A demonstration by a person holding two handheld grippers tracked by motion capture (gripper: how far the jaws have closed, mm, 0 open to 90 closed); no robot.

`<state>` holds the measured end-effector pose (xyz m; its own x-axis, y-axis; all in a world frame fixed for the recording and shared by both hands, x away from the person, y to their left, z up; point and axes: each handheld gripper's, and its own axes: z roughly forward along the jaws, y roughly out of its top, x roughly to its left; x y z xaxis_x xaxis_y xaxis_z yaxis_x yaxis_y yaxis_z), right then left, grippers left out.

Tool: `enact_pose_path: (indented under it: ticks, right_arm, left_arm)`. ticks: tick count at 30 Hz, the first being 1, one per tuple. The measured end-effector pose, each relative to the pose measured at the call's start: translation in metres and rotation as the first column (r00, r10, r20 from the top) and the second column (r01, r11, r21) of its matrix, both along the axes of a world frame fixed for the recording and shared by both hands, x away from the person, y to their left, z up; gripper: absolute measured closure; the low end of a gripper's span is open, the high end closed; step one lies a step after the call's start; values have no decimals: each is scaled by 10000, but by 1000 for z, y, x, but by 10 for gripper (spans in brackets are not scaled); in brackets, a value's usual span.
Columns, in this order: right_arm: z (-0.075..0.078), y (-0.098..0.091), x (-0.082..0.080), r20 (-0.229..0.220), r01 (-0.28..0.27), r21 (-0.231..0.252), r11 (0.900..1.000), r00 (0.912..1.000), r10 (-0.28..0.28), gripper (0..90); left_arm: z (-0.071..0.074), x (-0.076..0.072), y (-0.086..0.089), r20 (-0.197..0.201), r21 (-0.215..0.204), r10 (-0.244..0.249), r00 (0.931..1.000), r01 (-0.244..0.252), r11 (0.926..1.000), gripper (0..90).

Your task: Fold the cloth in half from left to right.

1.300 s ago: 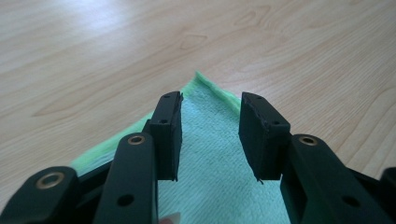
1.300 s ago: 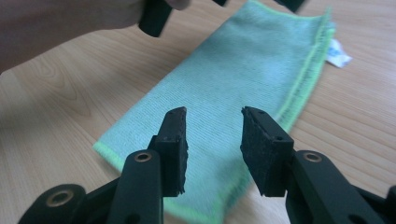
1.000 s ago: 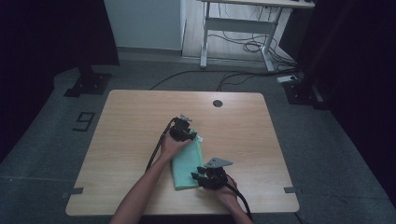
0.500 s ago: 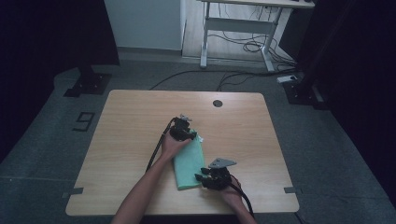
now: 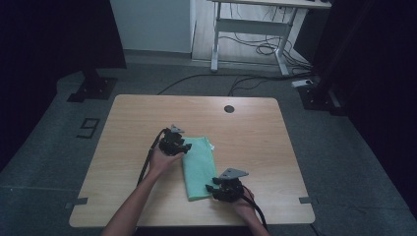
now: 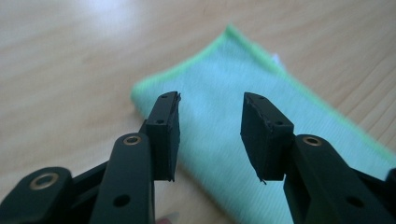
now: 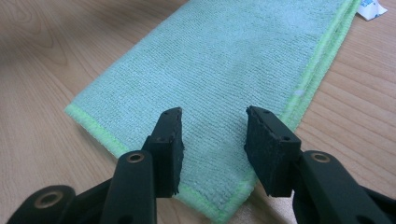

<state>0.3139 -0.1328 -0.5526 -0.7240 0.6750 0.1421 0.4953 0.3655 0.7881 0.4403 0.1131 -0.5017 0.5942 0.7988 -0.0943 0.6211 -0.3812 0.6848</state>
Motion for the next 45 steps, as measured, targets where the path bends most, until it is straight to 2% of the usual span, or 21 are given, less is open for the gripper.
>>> enact_pose_path:
  ticks: [2,4,8,11,13,21,26,31,33,34,38,40,45]
  right_arm:
    - [0,0,0,-25,17,32,10000,10000,-17,565]
    - [0,0,0,-56,28,45,10000,10000,-28,565]
    - [0,-1,-2,-57,63,42,10000,10000,-63,566]
    - [0,-1,-4,-30,18,-11,10000,10000,-18,566]
    - [0,-2,-5,-23,-45,0,10000,10000,45,567]
    - [0,-7,-12,-158,-115,130,9999,9998,117,580]
    - [0,-12,-19,-250,-162,165,9997,9995,166,580]
    - [1,-15,-21,-388,-158,183,9997,9991,165,566]
    - [2,-15,-20,-364,-199,182,9996,9991,206,551]
    - [4,-16,-19,-299,-131,164,9998,9995,136,545]
    - [11,-17,-9,-133,201,297,9994,9997,-197,535]
    - [14,-13,1,-69,331,331,9989,9994,-329,527]
    - [16,0,16,-8,112,247,9996,9999,-112,513]
  left_arm:
    - [-10,0,1,-335,357,-40,9994,52,9994,573]
    - [-16,3,1,-540,465,10,9985,15,9989,574]
    - [-26,9,-2,-604,659,121,9981,-81,9978,582]
    - [-30,12,-2,-700,585,150,9974,-109,9982,581]
    - [-31,15,-4,-689,464,111,9976,-79,9989,582]
    - [-31,23,-23,-632,627,-389,9972,429,9971,592]
    - [-31,21,-35,-593,590,-621,9963,656,9961,596]
    - [-28,18,-34,-620,691,-701,9956,744,9948,587]
    - [-26,17,-33,-531,659,-686,9962,720,9952,591]
    - [-20,13,-30,-355,450,-711,9968,727,9963,594]
    - [-13,8,-30,-141,280,-846,9963,849,9960,595]
    - [-14,7,-33,-177,164,-899,9958,902,9958,595]
    - [-24,10,-42,-456,517,-1000,9939,1023,9934,593]
